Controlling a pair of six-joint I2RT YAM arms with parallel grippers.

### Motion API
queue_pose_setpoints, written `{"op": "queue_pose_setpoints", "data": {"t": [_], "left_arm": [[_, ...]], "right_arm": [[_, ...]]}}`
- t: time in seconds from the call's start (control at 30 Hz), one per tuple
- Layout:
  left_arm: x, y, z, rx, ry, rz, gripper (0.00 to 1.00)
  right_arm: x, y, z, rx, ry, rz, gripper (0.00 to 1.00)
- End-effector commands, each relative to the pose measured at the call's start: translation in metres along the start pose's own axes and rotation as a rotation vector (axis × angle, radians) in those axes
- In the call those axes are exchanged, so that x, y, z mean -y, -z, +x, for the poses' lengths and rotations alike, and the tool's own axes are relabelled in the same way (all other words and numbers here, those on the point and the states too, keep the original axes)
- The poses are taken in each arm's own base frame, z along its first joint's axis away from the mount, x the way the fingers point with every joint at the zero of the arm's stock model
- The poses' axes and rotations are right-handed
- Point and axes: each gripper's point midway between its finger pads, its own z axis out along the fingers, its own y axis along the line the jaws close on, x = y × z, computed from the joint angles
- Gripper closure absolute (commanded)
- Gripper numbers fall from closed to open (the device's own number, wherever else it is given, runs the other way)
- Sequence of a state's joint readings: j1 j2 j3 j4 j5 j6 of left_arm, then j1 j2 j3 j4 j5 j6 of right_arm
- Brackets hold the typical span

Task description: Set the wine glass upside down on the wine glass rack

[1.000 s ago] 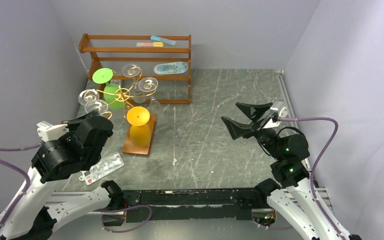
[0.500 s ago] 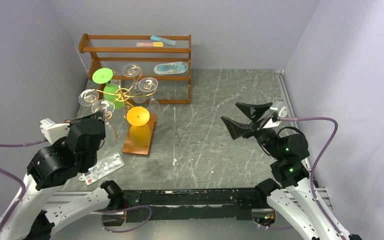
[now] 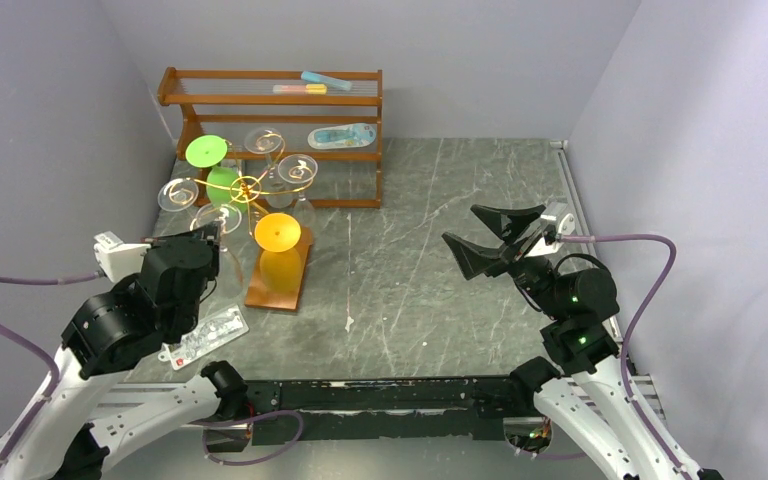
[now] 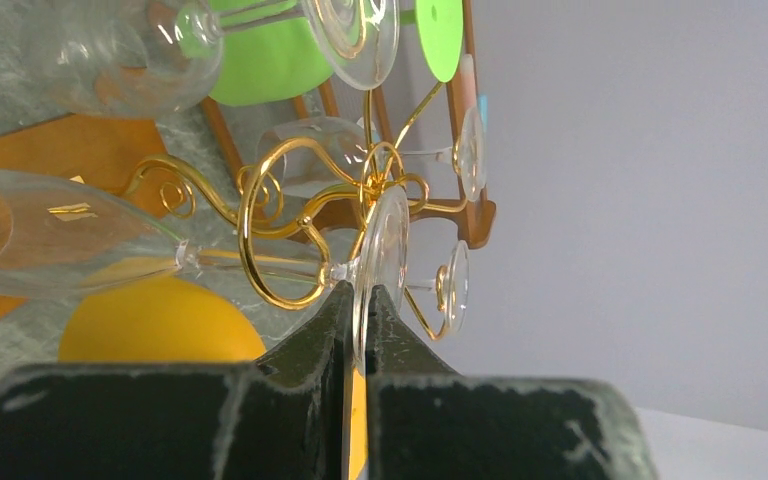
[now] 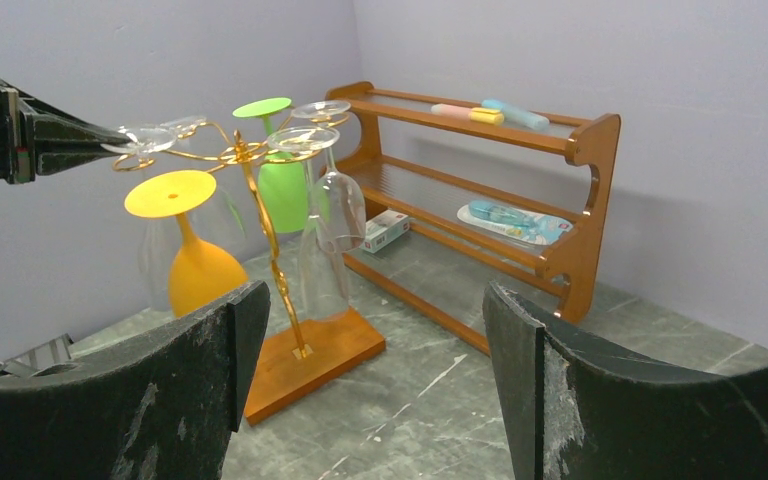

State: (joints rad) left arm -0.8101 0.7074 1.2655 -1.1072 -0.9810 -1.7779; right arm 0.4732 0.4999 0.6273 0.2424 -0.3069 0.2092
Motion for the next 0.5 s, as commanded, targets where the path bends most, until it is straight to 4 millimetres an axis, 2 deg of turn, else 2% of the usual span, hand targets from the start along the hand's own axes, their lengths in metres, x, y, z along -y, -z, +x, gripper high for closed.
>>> {"op": "queue_pose_setpoints", "data": {"t": [0.0, 0.3, 0.47], "left_arm": [[-0.001, -0.001, 0.008, -0.033, 0.014, -0.005, 0.95], [-0.016, 0.001, 0.011, -0.057, 0.002, -0.046, 0.76], [-0.023, 0.005, 0.012, -0.087, 0.010, -0.060, 0.71]], "right_arm": [[-0.004, 0.002, -0.002, 0.017, -0.008, -0.015, 0.18], [-0.005, 0.002, -0.002, 0.019, -0.008, -0.017, 0.18], [-0.003, 0.004, -0.004, 0.022, 0.003, -0.006, 0.18]]}}
